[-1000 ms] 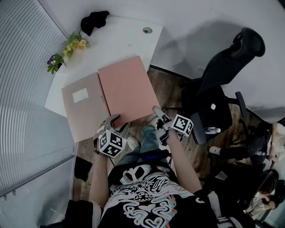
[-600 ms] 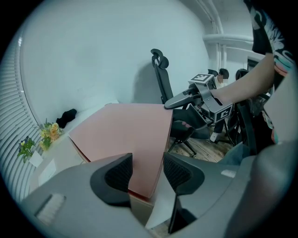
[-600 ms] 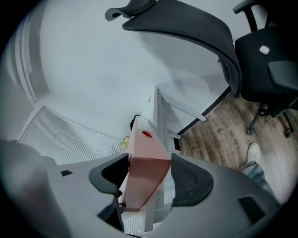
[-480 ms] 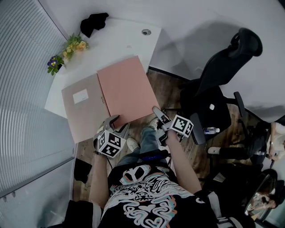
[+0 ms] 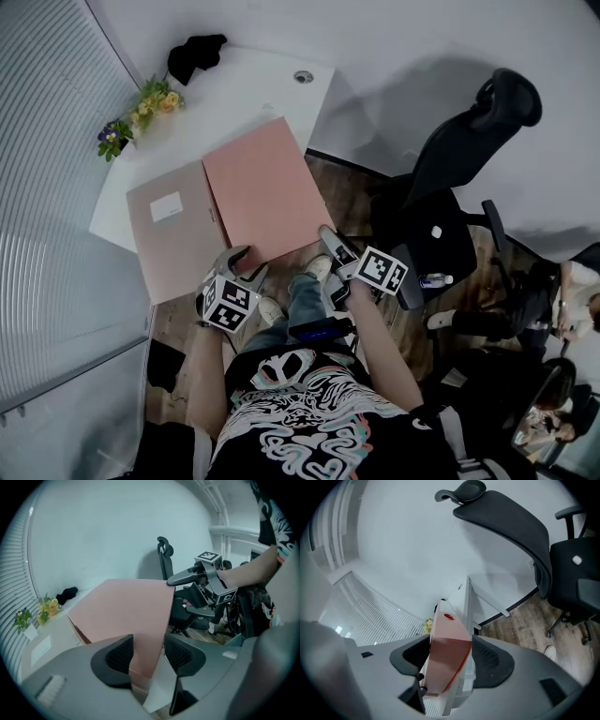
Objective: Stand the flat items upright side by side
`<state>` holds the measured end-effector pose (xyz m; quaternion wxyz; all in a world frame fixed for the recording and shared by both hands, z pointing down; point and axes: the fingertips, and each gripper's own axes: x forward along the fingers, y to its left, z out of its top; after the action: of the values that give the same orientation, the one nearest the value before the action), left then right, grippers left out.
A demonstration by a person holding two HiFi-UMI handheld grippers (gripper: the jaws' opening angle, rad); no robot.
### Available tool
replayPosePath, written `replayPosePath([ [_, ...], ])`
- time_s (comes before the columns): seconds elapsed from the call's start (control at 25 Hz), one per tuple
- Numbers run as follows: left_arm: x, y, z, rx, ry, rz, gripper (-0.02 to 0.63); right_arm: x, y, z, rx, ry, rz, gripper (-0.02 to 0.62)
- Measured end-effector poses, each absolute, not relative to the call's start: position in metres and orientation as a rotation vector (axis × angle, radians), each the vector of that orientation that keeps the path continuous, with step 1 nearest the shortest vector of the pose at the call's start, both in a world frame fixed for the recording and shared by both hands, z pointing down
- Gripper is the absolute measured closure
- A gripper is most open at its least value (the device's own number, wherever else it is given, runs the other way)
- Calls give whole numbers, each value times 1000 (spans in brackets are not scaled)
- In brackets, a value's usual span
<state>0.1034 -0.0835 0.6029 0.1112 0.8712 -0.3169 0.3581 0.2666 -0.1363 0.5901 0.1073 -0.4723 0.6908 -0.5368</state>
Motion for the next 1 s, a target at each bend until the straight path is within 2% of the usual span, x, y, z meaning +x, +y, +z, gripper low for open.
replayPosePath([
  [1.0,109,-89,598,2555,-906,951,402,256,-143,523,-1426,2260,-1344,336],
])
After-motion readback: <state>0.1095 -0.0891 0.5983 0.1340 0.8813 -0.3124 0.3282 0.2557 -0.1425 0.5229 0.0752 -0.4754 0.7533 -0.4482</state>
